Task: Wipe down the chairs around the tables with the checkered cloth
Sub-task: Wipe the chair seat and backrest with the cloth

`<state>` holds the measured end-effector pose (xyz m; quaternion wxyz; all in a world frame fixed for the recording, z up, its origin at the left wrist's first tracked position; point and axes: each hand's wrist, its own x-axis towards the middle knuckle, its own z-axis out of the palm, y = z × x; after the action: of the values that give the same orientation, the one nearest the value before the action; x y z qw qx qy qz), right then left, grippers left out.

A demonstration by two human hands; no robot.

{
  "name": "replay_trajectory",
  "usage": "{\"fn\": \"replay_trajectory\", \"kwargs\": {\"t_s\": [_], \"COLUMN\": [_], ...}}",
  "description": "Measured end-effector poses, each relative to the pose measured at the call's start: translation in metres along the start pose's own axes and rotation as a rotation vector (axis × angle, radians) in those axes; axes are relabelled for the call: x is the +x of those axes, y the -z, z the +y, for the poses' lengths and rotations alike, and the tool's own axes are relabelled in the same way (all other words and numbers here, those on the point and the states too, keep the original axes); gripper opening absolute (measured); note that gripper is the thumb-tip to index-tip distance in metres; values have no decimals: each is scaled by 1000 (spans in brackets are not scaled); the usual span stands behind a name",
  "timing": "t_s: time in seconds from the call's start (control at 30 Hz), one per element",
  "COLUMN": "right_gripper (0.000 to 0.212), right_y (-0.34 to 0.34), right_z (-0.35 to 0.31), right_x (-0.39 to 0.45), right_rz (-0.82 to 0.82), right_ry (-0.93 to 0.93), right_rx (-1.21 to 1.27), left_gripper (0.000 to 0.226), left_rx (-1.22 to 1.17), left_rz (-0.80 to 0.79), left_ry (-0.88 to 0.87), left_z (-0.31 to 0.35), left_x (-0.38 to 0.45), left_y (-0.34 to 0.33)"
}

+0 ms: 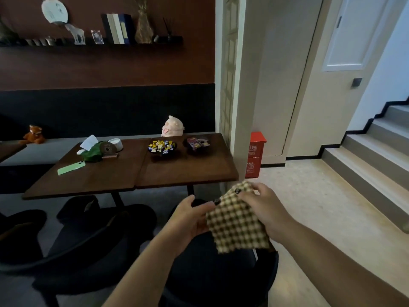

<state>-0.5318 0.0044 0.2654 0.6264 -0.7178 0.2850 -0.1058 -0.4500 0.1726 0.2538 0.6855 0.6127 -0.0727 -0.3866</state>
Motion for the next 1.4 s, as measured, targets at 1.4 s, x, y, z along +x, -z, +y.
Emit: {"fn": "replay_trajectory", "kwargs": {"t_s": [1.4], "right_gripper": [3], "right_y": [-8], "right_z": [195], "right_x": [172], "right_rz": [-200], "right_ry": [-113], "right_rx": [-329], "left_gripper": [8], "left_rx": [629], "left_rz": [198], "left_ry": [-4], "left_z": [-133], "left_x": [216], "left_y": [52]}}
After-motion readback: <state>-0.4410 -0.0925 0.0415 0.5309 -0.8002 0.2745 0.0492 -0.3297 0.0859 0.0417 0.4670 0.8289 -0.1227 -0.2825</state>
